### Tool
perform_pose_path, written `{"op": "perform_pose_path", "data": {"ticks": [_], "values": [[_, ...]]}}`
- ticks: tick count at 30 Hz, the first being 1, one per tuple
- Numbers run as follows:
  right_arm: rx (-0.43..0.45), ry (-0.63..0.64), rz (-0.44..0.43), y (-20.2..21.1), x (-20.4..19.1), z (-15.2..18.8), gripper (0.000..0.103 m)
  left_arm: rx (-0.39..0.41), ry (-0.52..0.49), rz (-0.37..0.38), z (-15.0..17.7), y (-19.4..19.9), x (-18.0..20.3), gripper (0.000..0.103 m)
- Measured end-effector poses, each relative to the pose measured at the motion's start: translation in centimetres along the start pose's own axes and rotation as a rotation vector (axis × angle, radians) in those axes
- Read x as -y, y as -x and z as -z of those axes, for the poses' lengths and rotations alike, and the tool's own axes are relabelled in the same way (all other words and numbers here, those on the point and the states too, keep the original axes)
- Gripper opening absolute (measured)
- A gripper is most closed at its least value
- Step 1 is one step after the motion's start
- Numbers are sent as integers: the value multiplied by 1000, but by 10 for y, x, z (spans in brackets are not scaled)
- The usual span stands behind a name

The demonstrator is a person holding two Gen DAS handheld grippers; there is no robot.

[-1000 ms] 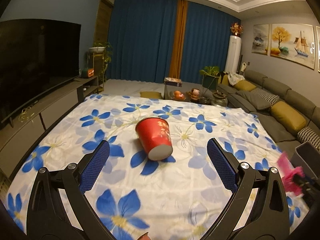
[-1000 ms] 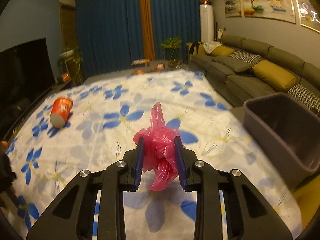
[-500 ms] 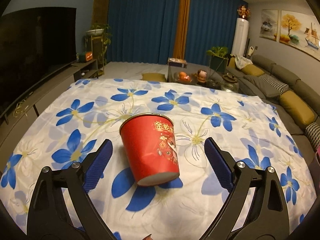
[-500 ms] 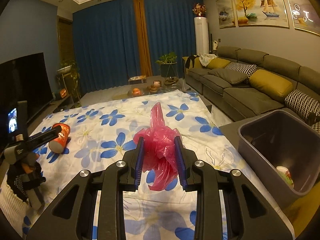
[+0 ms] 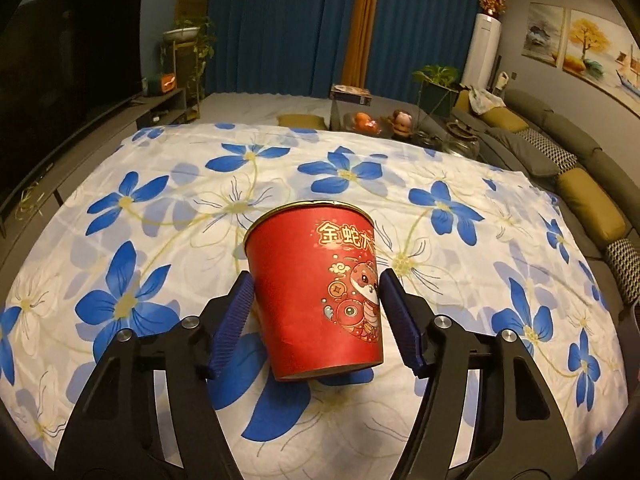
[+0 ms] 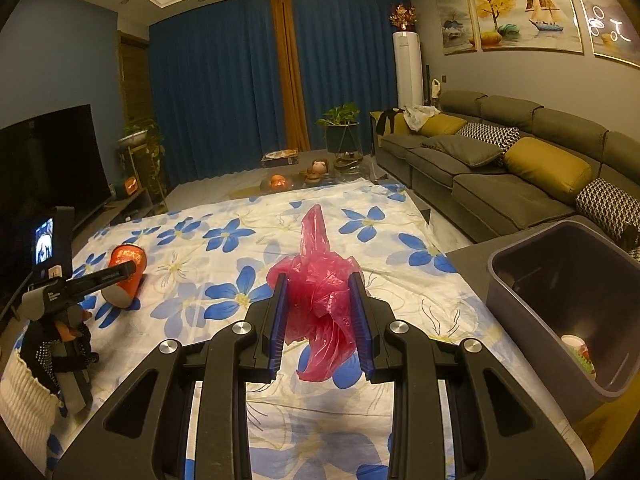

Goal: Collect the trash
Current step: 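Grasp the red printed paper cup with the left tool while the right tool holds the pink bag, then carry the red paper cup and pink bag over the grey bin with both tools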

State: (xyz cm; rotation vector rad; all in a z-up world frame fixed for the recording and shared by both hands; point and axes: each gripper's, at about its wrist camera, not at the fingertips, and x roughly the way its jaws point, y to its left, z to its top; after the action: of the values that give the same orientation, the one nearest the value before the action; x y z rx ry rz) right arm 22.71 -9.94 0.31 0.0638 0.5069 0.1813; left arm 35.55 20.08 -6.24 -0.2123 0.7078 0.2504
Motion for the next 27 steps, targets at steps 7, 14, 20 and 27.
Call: {"op": "perform_pose_path", "data": {"ticks": [7,14,20,27], "values": [[4,-2,-5,5,0,0,30,21,-13,22,4,9,1,56],[17,-6,-14,16,0,-1,30,79,-59,77,13,46,17,55],[34,-12,-23,28,4,-1,30,149,-121,147,21,94,49,55],[46,-23,-5,46,17,-1,30,172,-178,242,35,133,91,55]]}}
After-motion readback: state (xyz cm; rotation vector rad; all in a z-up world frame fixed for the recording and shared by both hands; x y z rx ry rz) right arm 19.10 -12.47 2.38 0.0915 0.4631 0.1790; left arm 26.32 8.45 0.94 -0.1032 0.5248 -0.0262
